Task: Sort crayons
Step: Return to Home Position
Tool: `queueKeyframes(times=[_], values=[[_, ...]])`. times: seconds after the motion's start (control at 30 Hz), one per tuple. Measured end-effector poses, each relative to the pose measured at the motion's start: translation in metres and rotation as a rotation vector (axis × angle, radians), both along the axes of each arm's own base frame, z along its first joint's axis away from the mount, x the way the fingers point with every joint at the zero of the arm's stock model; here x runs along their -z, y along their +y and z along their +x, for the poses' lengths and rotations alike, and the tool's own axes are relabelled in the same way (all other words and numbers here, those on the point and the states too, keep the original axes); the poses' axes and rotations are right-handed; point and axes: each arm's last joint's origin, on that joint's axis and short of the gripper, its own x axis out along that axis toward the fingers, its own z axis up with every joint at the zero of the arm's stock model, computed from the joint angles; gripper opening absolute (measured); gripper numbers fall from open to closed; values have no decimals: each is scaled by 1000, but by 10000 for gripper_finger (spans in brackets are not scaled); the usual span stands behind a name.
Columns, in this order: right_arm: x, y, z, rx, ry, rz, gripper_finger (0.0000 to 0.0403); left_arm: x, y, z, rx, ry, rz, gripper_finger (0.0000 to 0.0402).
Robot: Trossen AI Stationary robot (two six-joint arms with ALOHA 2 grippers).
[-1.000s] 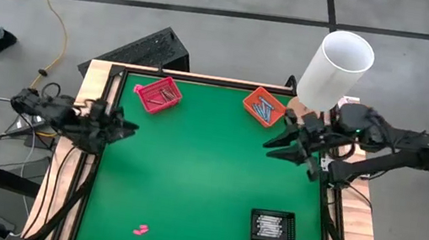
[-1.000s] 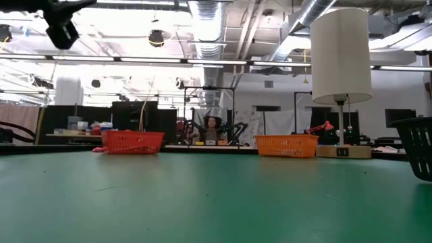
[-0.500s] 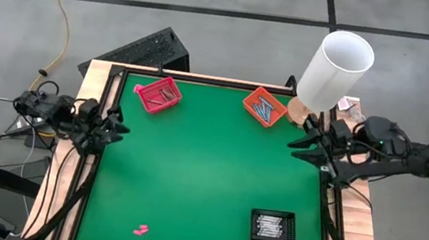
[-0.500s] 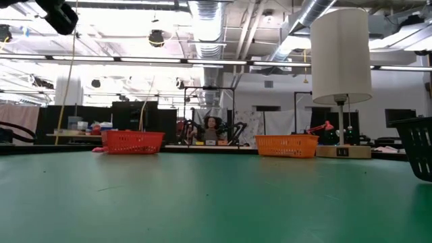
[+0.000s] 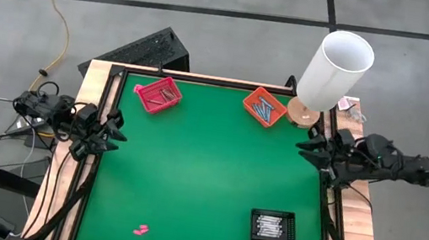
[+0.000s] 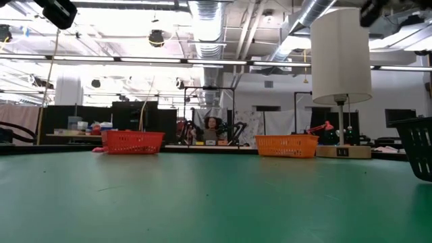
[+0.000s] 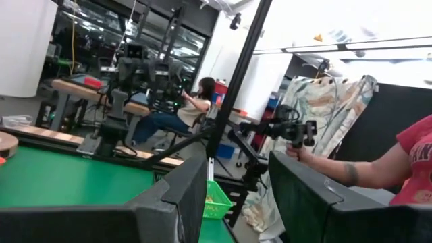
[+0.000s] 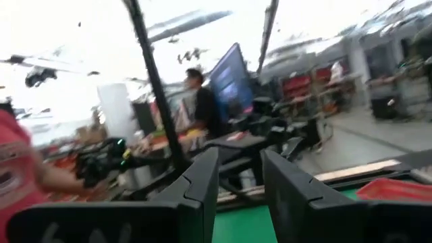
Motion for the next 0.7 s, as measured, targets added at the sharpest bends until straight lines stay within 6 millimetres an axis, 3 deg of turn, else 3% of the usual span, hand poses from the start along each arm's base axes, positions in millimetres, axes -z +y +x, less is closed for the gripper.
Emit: queueKeyframes(times=[0.2, 0.53, 0.7], values=[[36, -2, -8, 51, -38, 22, 123, 1, -1, 0, 16, -7, 40, 149], [101, -1, 10, 75, 12, 23, 123, 12, -1, 4, -47, 109, 107, 149], [104, -1, 11, 84, 43, -2, 123, 26, -1, 8, -73, 187, 133, 149]])
